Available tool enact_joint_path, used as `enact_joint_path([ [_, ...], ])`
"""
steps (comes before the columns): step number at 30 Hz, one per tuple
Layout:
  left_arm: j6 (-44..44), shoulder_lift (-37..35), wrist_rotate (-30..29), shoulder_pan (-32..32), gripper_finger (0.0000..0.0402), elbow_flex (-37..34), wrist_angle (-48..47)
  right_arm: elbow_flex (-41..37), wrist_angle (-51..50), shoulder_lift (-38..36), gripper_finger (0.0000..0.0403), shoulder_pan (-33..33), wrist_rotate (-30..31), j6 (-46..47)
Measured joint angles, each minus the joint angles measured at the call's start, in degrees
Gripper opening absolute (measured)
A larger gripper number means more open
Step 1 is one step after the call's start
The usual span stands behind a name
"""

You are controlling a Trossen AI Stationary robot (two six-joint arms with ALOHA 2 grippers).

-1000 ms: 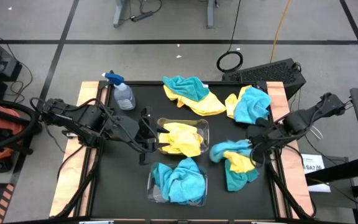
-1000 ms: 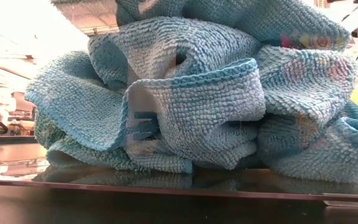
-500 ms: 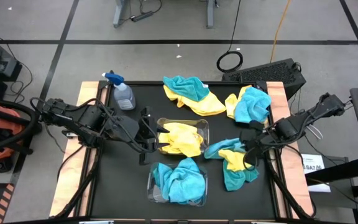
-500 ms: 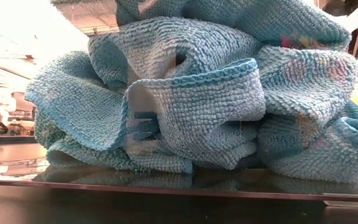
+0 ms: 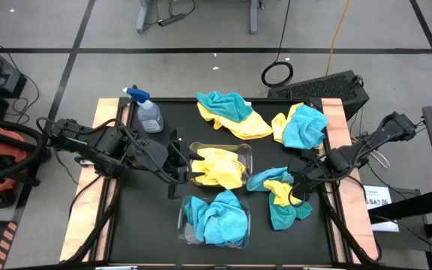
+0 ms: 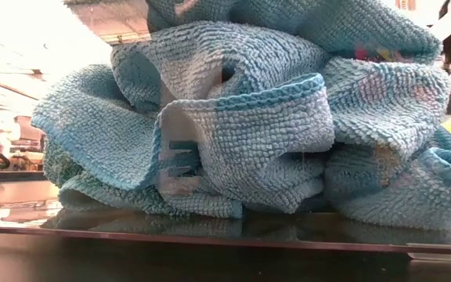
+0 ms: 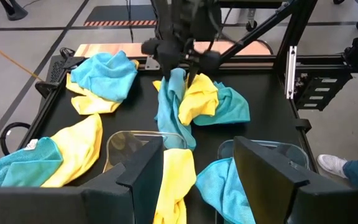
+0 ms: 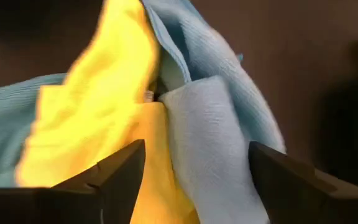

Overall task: Sort microfiber towel by color & place in baskets
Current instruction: Put the blue microfiber cloth into the bottom transparent bin

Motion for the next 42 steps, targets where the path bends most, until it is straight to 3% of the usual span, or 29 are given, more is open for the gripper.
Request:
enact_joint_path([
  [5, 0.0, 0.0, 0.0, 0.0, 0.0201, 0.0, 0.0, -6.0, 7.0, 0.0, 0.0243, 0.0, 0.7, 5.3],
  [9, 0.0, 0.0, 0.0, 0.0, 0.0201, 0.0, 0.1, -6.7, 8.0, 0.0, 0.0192, 0.0, 0.8, 7.2],
  [16, 0.1, 0.6, 0.0, 0.8, 0.0201, 0.1, 2.3, -6.7, 8.5, -0.1, 0.0019, -0.4, 2.3, 6.7],
  [23, 0.0, 1.5, 0.3, 1.1, 0.0201, 0.1, 2.8, -1.4, 6.2, -0.9, 0.0004, -0.4, 4.2, 6.2],
  [32, 0.5, 5.4, 2.3, 1.9, 0.0201, 0.1, 6.5, 16.9, -3.0, -1.0, 0.0001, -0.4, 15.4, -1.3],
  [37, 1.4, 8.4, 2.6, 2.4, 0.0201, 0.0, 10.2, 26.5, -2.1, -1.0, 0.0001, -0.4, 20.5, -7.9],
  [42, 1.8, 10.9, 2.8, 4.0, 0.0201, 0.0, 15.8, 32.1, 5.9, -1.0, 0.0001, -0.4, 21.4, -17.7],
])
